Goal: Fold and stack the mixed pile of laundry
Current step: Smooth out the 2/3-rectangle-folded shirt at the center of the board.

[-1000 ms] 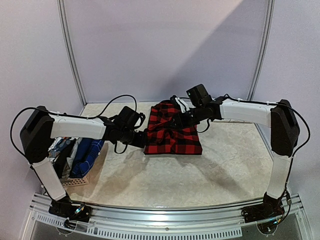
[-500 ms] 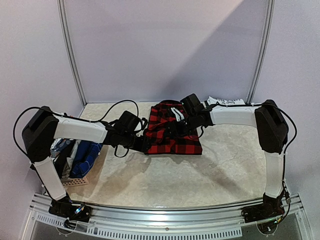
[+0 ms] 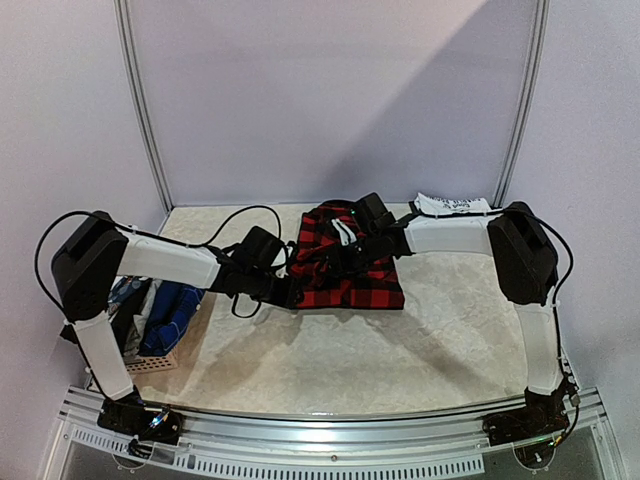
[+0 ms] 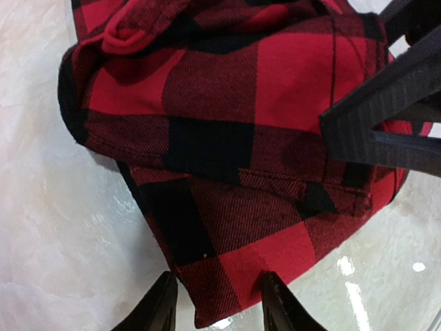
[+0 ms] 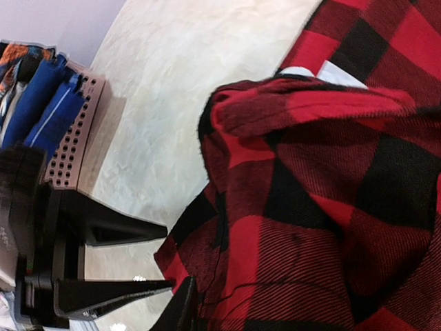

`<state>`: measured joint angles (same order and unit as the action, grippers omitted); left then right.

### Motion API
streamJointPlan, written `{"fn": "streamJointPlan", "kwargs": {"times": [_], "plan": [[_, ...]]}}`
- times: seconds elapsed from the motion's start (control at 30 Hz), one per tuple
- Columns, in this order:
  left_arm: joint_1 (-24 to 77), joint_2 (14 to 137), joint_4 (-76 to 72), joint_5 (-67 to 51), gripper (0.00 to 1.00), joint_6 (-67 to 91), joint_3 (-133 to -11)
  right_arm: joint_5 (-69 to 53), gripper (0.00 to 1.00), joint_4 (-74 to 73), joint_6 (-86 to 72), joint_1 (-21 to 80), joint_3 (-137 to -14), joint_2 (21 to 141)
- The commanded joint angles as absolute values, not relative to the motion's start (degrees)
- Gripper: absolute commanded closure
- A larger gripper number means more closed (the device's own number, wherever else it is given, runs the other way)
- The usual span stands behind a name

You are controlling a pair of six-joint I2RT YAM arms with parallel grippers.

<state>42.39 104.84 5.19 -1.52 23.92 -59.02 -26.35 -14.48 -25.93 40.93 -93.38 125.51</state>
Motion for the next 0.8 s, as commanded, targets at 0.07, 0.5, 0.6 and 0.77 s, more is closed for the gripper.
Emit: {"fn": "streamJointPlan", "kwargs": {"times": [0.07, 0.5, 0.6, 0.77], "plan": [[43.02, 106.57, 4.1, -2.25, 0.68, 23.66, -58.05, -25.38, 0.8, -14.22, -27.65, 41.18, -96.79, 128.01], [43.0, 108.81, 4.03, -2.55, 0.83, 23.32, -58.37, -28.67, 0.72, -4.01, -40.02, 35.23, -98.71, 131.06], [42.98, 109.1, 4.12, -2.46, 0.83, 23.25, -58.27, -29.59, 0.67, -1.49, -42.44, 33.99, -99.67, 132.53], [42.98, 109.42, 4.12, -2.55, 0.83, 23.21, -57.98, -29.42, 0.62, -1.43, -44.72, 32.42, -103.43, 135.63]]}}
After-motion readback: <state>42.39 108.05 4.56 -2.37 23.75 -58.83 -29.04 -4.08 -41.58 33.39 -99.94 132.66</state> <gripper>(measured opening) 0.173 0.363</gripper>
